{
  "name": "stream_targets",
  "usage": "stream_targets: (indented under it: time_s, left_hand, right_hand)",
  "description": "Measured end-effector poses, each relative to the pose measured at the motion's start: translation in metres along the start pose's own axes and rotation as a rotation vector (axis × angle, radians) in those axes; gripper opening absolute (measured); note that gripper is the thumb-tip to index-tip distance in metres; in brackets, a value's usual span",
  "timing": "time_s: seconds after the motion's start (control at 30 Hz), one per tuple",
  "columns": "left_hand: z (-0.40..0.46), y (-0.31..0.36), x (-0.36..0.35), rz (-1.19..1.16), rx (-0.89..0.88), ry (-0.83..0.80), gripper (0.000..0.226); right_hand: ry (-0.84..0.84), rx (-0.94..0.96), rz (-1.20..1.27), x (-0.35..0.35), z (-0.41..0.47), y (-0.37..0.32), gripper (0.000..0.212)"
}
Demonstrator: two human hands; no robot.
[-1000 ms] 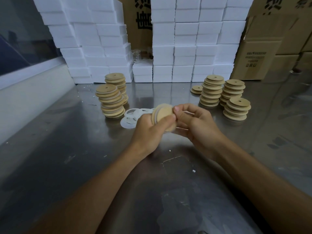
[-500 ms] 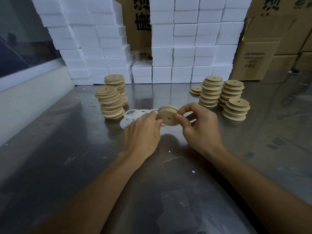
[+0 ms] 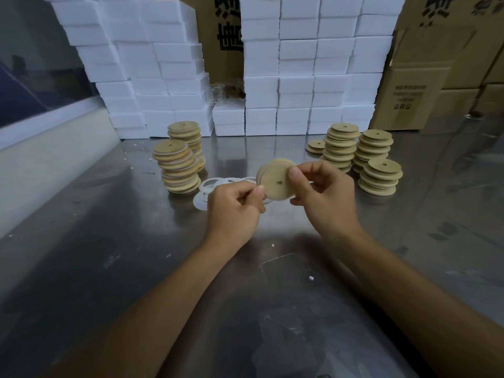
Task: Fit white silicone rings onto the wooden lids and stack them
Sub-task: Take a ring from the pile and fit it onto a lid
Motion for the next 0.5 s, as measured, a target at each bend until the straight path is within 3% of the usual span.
stream_targets:
  time_s: [0.1,0.23,0.5]
  left_hand:
    - [0.000,-0.011,-0.006,-0.225,0.212,-0.032,0.029]
    - [-0.004,-0.019,-0.013,-0.336,0.336,-0.092,0.026]
    - [-0.006,-0.009,-0.016,-0.383,0.322,-0.158,0.035]
  right_hand:
    - [0.004,-0.089,0.081,-0.002,-0.004,0.009,0.019]
    - [-0.007,-0.140,0.073,0.000,-0.005,0.011,0.019]
    - [-0.148,-0.087,-0.061,-0.018,-0.017,0.007,0.021]
Point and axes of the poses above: each hand's wrist, its own z-axis towards the middle knuckle, its own x-axis out of the back of the hand, y = z × x, the point moved 8 cm from there along z, towards the middle knuckle, and after that the axes turned 13 degrees about z, right-handed, at the moved point
